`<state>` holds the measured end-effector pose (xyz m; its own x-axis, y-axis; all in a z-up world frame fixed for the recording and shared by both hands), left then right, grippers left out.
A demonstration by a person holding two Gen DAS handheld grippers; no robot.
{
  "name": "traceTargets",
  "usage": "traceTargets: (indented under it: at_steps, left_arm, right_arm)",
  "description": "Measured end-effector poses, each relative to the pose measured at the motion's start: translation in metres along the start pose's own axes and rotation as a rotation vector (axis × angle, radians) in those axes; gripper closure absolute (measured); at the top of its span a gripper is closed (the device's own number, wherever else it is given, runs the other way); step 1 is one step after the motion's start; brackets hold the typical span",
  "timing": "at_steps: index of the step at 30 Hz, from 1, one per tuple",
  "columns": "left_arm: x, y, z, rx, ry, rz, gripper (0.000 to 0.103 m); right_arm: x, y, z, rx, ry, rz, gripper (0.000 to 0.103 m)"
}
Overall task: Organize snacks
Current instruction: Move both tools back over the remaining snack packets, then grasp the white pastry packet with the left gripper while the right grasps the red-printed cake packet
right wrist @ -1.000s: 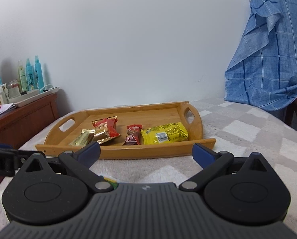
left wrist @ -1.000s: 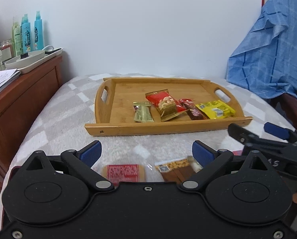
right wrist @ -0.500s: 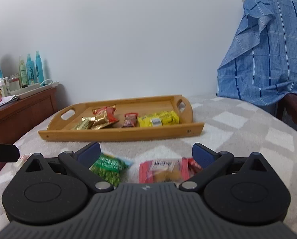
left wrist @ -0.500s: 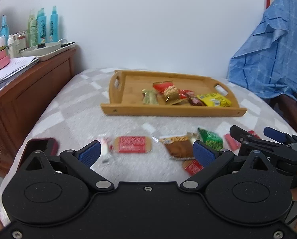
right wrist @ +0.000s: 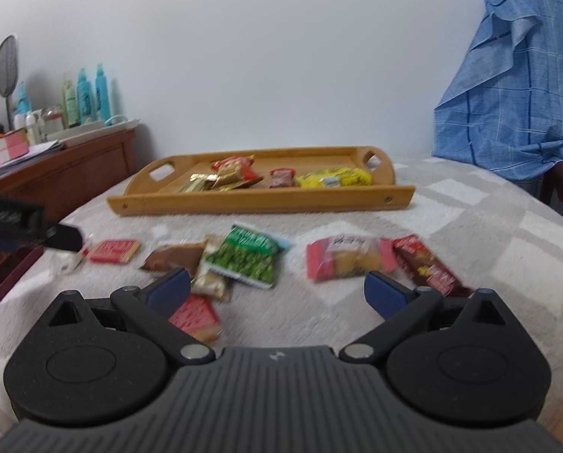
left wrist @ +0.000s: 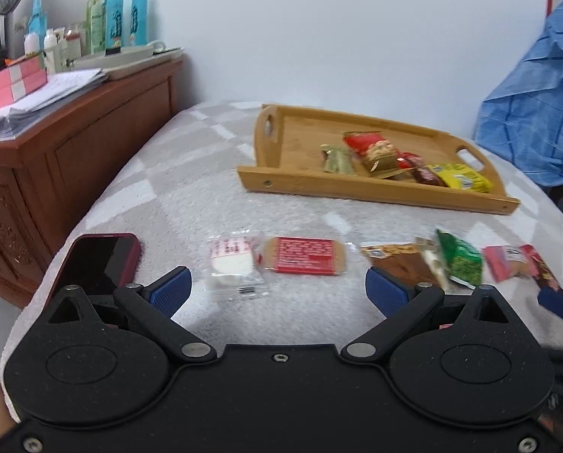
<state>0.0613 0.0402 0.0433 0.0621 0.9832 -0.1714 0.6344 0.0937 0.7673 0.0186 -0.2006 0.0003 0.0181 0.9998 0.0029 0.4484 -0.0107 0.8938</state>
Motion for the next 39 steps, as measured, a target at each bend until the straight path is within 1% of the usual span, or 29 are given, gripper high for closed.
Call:
traceTargets:
  at_steps: [2, 6, 10, 13, 15, 21, 24, 25, 31, 33, 34, 35, 39]
  left_arm:
    - [0.005, 0.002, 0.010, 0.021, 0.007, -0.009, 0.005]
    - [0.011, 0.005, 0.024, 0.041, 0.013, -0.009, 0.009]
    - [0.014, 0.007, 0.034, 0.049, 0.012, -0.010, 0.014]
    - [0.015, 0.007, 0.041, 0.065, 0.012, -0.012, 0.019]
    - [0.015, 0.007, 0.044, 0.073, 0.008, -0.012, 0.025]
    - [0.016, 0.001, 0.046, 0.084, 0.008, -0.010, 0.031]
    - [0.017, -0.003, 0.044, 0.080, 0.009, -0.017, 0.037]
    - [0.018, -0.003, 0.044, 0.077, 0.013, -0.020, 0.037]
    - [0.026, 0.004, 0.039, 0.033, 0.027, -0.052, 0.037]
    - [0.029, 0.006, 0.042, 0.035, 0.043, -0.057, 0.038]
    - [0.030, 0.006, 0.044, 0.041, 0.047, -0.060, 0.039]
    - [0.032, 0.005, 0.046, 0.049, 0.048, -0.065, 0.044]
    - [0.035, 0.005, 0.049, 0.051, 0.032, -0.089, 0.050]
  right_arm:
    - [0.006, -0.004, -0.001, 0.014, 0.017, -0.016, 0.000]
    - [0.018, -0.010, -0.003, 0.013, 0.054, -0.061, 0.000]
    - [0.029, -0.012, -0.006, -0.013, 0.082, -0.112, 0.000]
    - [0.036, -0.013, -0.005, -0.020, 0.087, -0.146, 0.000]
    - [0.039, -0.014, -0.004, -0.013, 0.096, -0.151, 0.001]
    - [0.043, -0.015, 0.001, 0.016, 0.125, -0.134, 0.002]
    - [0.045, -0.016, 0.005, 0.035, 0.134, -0.118, 0.002]
    - [0.045, -0.017, 0.006, 0.041, 0.134, -0.115, 0.002]
    - [0.046, -0.018, 0.009, 0.040, 0.119, -0.111, 0.008]
    - [0.047, -0.018, 0.009, 0.039, 0.116, -0.113, 0.012]
    - [0.047, -0.018, 0.009, 0.037, 0.114, -0.117, 0.012]
    - [0.048, -0.018, 0.009, 0.035, 0.112, -0.122, 0.014]
    - [0.050, -0.019, 0.008, 0.025, 0.122, -0.136, 0.020]
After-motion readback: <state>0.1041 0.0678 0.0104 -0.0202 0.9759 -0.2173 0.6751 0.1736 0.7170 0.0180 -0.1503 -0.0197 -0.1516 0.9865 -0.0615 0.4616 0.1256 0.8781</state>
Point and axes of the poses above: each gripper's, at about its wrist camera, not at the fingertips, and z roughly the way its jaws point, x to its left, y to its top, the point moved 2 cm from there along z, roughly the way its jaws point, and after that the axes turned 9 degrees about -y, right-handed, at the moved point
